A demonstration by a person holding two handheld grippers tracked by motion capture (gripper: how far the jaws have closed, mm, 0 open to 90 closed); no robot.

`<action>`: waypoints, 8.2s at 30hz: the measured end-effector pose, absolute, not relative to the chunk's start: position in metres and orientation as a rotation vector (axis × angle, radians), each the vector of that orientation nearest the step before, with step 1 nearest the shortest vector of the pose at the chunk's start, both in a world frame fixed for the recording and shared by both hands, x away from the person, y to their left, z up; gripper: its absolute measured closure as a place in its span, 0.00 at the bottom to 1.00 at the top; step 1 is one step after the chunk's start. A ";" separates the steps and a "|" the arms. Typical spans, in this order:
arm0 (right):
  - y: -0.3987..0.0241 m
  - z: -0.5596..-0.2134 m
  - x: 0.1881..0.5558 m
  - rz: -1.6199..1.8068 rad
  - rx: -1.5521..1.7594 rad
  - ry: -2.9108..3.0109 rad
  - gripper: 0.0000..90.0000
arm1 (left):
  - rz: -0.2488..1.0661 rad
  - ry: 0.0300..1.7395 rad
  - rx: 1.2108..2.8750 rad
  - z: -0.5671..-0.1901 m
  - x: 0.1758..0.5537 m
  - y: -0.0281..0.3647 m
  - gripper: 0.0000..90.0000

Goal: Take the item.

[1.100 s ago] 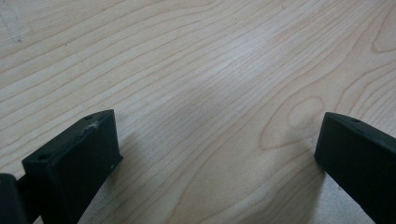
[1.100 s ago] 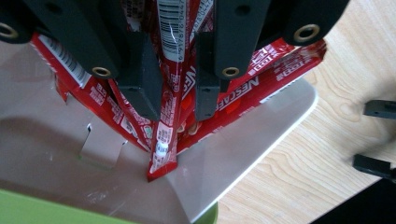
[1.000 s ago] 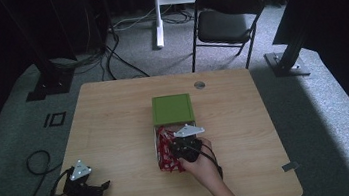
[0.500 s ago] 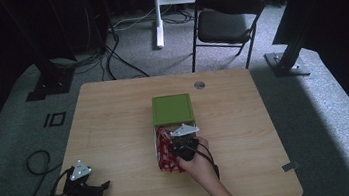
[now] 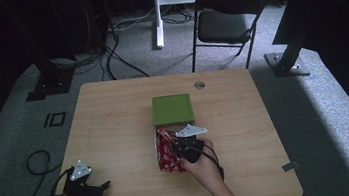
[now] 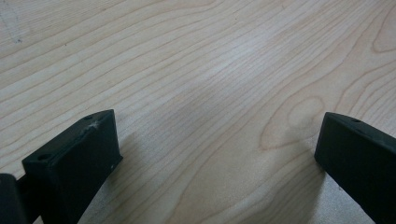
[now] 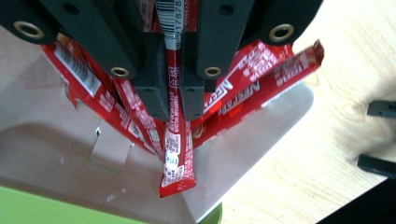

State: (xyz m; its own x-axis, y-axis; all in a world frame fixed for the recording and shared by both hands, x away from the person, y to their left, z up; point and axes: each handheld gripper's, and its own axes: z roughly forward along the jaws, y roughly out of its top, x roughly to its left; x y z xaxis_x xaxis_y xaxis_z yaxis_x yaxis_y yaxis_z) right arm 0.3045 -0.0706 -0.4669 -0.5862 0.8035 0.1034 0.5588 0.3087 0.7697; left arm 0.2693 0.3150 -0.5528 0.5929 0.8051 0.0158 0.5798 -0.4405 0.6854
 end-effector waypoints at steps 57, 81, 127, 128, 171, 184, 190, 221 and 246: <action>-0.152 -0.437 0.317 1.259 1.408 1.890 0.92 | 0.453 1.092 2.179 -0.553 0.269 0.315 0.01; -0.155 -0.508 0.352 1.224 1.657 1.739 0.92 | 0.452 1.093 2.177 -0.553 0.269 0.315 0.01; -0.147 -0.537 0.365 1.190 1.735 1.792 0.67 | 0.452 1.092 2.178 -0.553 0.269 0.315 0.01; -0.148 -0.534 0.364 1.189 1.721 1.789 0.66 | 0.452 1.092 2.179 -0.553 0.269 0.315 0.01; -0.251 -0.527 0.337 1.074 1.677 1.755 0.24 | 0.453 1.092 2.178 -0.553 0.269 0.315 0.01; -0.283 -0.537 0.324 1.002 1.712 1.725 0.22 | 0.453 1.092 2.179 -0.553 0.269 0.315 0.01; -0.292 -0.539 0.317 0.986 1.719 1.711 0.21 | 0.453 1.093 2.178 -0.553 0.269 0.315 0.01; -0.328 -0.554 0.278 0.842 1.773 1.690 0.20 | 0.453 1.092 2.179 -0.553 0.269 0.315 0.01; -0.324 -0.559 0.267 0.757 1.785 1.705 0.14 | 0.453 1.092 2.179 -0.553 0.269 0.315 0.01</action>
State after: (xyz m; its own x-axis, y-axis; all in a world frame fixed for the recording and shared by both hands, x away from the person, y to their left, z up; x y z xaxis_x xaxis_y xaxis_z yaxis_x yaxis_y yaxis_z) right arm 0.2670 -0.3240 -0.5587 0.0353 0.9991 0.0240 0.6876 -0.0417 0.7249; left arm 0.2693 0.3150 -0.5527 0.5934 0.8047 0.0163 0.5801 -0.4416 0.6845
